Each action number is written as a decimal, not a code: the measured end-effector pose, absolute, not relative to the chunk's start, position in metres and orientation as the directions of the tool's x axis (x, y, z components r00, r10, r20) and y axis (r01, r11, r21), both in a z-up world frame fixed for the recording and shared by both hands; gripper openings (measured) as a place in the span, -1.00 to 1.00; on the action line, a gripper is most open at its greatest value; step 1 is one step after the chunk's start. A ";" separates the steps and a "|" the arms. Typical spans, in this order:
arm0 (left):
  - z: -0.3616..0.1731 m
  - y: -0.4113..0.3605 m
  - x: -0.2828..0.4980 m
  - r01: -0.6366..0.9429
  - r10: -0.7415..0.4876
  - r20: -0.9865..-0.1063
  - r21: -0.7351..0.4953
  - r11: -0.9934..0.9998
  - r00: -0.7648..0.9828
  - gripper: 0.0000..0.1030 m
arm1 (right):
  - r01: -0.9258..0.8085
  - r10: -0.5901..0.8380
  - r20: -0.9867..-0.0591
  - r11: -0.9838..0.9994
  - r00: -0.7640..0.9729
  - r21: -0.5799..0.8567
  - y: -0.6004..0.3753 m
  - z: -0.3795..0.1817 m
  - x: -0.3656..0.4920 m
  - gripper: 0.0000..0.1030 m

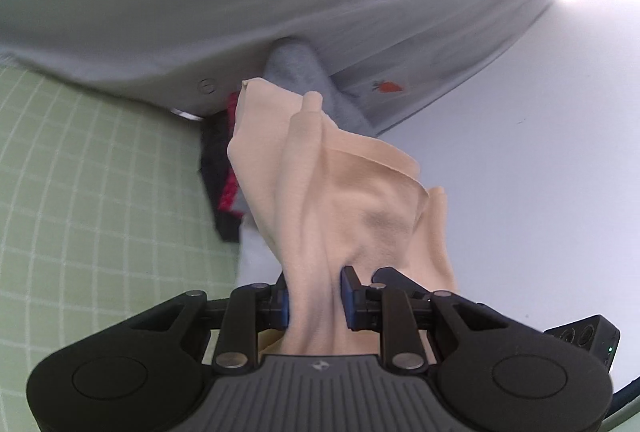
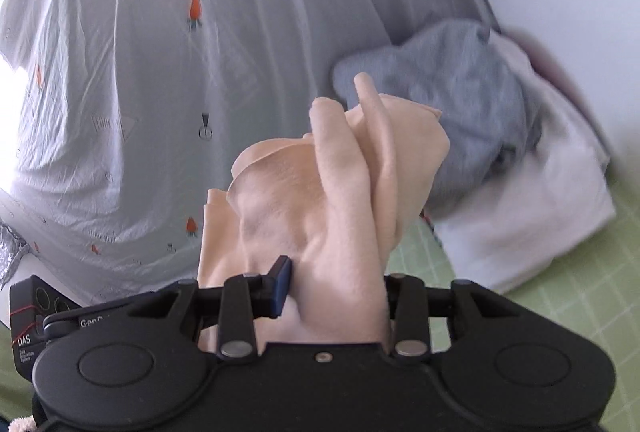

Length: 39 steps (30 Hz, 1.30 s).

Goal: Fold clothes
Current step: 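Lower the folded sweater onto the grey shirt stack with both grippers, then open both grippers and withdraw from the stack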

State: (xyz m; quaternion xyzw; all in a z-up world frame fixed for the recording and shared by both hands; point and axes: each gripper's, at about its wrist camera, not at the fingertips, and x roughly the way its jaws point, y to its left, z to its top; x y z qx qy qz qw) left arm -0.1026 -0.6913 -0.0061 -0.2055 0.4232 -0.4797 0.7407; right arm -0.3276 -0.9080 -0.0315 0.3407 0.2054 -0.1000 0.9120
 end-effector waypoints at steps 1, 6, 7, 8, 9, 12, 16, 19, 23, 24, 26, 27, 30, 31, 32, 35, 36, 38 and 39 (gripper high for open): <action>0.004 -0.705 -0.098 0.552 -0.896 -0.406 -0.712 0.434 0.181 -0.51 | 0.313 -0.058 -0.421 0.762 0.905 0.567 -0.920 -0.021 -0.328 -0.28; 0.049 -0.774 -0.061 0.638 -0.938 -0.278 -0.689 0.345 0.207 -0.51 | 0.256 -0.126 -0.283 0.833 0.951 0.490 -0.984 0.029 -0.305 -0.28; 0.051 -0.788 -0.050 0.644 -0.938 -0.270 -0.683 0.346 0.218 -0.49 | 0.243 -0.134 -0.252 0.845 0.958 0.477 -0.998 0.037 -0.298 -0.28; 0.052 -0.803 -0.038 0.646 -0.936 -0.267 -0.677 0.352 0.231 -0.44 | 0.229 -0.134 -0.227 0.852 0.965 0.472 -1.013 0.041 -0.288 -0.27; 0.052 -0.818 -0.026 0.648 -0.934 -0.264 -0.672 0.358 0.243 -0.37 | 0.219 -0.132 -0.213 0.856 0.968 0.467 -1.027 0.043 -0.276 -0.24; 0.024 -0.857 0.012 0.574 -0.885 -0.372 -0.673 0.466 0.281 -0.31 | 0.302 -0.197 -0.262 0.836 0.945 0.458 -1.070 0.025 -0.230 -0.04; -0.031 -0.888 0.046 0.535 -0.795 -0.524 -0.597 0.598 0.305 -0.31 | 0.528 -0.334 -0.481 0.772 0.811 0.355 -1.109 -0.040 -0.165 0.07; -0.044 -0.887 0.049 0.555 -0.813 -0.489 -0.600 0.576 0.315 -0.27 | 0.554 -0.343 -0.491 0.734 0.801 0.392 -1.122 -0.062 -0.158 0.27; -0.041 -0.882 0.039 0.590 -0.809 -0.489 -0.563 0.578 0.325 -0.02 | 0.577 -0.372 -0.494 0.729 0.786 0.368 -1.120 -0.061 -0.164 0.63; -0.037 -0.881 0.034 0.599 -0.796 -0.500 -0.538 0.593 0.340 0.17 | 0.580 -0.381 -0.496 0.736 0.781 0.348 -1.117 -0.058 -0.166 0.63; -0.029 -0.878 0.021 0.615 -0.764 -0.521 -0.475 0.630 0.380 0.63 | 0.591 -0.406 -0.497 0.748 0.767 0.301 -1.109 -0.054 -0.175 0.69; -0.023 -0.872 0.011 0.625 -0.756 -0.516 -0.448 0.640 0.404 0.73 | 0.599 -0.428 -0.489 0.753 0.760 0.273 -1.099 -0.050 -0.182 0.76; -0.008 -0.851 -0.018 0.658 -0.753 -0.484 -0.393 0.642 0.446 0.86 | 0.610 -0.478 -0.453 0.764 0.753 0.208 -1.066 -0.037 -0.208 0.93; -0.005 -0.843 -0.029 0.667 -0.756 -0.477 -0.384 0.638 0.449 0.95 | 0.612 -0.487 -0.443 0.766 0.753 0.197 -1.059 -0.034 -0.220 0.95; -0.001 -0.835 -0.041 0.673 -0.758 -0.467 -0.377 0.636 0.454 1.00 | 0.613 -0.496 -0.433 0.768 0.752 0.186 -1.053 -0.031 -0.233 0.96; 0.009 -0.808 -0.073 0.669 -0.739 -0.460 -0.343 0.659 0.493 1.00 | 0.621 -0.502 -0.443 0.764 0.743 0.176 -1.022 -0.026 -0.269 0.99; 0.011 -0.800 -0.084 0.665 -0.726 -0.469 -0.327 0.672 0.503 1.00 | 0.623 -0.498 -0.456 0.761 0.738 0.178 -1.013 -0.025 -0.280 0.99; 0.014 -0.786 -0.103 0.661 -0.704 -0.490 -0.297 0.689 0.514 1.00 | 0.633 -0.490 -0.483 0.751 0.726 0.189 -0.996 -0.024 -0.301 0.99; 0.014 -0.779 -0.111 0.666 -0.700 -0.499 -0.287 0.689 0.511 1.00 | 0.639 -0.493 -0.488 0.745 0.720 0.190 -0.986 -0.024 -0.311 0.99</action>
